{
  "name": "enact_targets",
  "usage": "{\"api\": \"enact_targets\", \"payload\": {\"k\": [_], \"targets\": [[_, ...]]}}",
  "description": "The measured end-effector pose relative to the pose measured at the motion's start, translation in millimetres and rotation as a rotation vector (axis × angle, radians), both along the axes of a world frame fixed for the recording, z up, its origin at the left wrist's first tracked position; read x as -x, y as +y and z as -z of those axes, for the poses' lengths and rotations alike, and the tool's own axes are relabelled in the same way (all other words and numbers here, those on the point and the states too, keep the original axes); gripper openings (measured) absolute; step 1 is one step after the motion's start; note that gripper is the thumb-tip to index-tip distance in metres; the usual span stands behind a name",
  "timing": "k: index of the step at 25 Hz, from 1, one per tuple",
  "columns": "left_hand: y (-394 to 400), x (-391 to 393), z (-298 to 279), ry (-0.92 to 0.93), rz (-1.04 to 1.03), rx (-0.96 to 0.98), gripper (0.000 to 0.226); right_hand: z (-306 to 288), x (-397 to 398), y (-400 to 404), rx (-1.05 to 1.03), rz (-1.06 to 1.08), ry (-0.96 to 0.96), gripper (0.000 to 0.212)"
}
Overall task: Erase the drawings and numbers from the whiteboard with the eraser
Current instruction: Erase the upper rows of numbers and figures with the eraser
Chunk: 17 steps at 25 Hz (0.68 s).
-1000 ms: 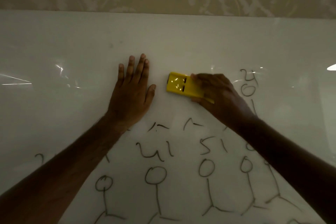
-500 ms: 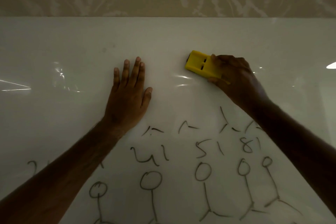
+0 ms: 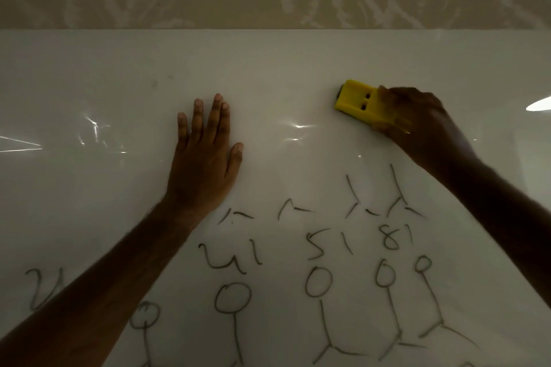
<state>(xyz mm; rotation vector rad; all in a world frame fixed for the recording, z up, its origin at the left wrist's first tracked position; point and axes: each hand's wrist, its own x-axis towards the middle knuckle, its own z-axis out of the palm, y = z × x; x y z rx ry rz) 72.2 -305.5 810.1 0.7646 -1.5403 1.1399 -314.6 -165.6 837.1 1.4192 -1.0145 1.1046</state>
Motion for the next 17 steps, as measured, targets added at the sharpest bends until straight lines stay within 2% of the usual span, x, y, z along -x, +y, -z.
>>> {"api": "enact_targets", "payload": {"k": [2,5,9,11,14,17], "targets": [[1,1,-1,0.012,0.009,-0.005,0.074,-6,-14,-10,0.014,-0.02,0.029,0.065],[2,6,0,0.018,0.026,-0.002,0.074,26,-29,-9,-0.019,-0.039,0.092,0.062],[2,5,0,0.003,0.025,-0.018,0.074,61,-1,7,-0.03,-0.015,0.11,0.058],[2,6,-1,0.007,0.023,-0.015,0.074,45,26,11,0.002,0.042,0.055,0.054],[2,11,0,0.016,0.032,-0.008,0.073,2,40,15,-0.009,0.04,-0.07,0.06],[2,10,1,0.017,0.038,-0.003,0.073,-9,24,7,-0.028,0.009,-0.056,0.062]]}}
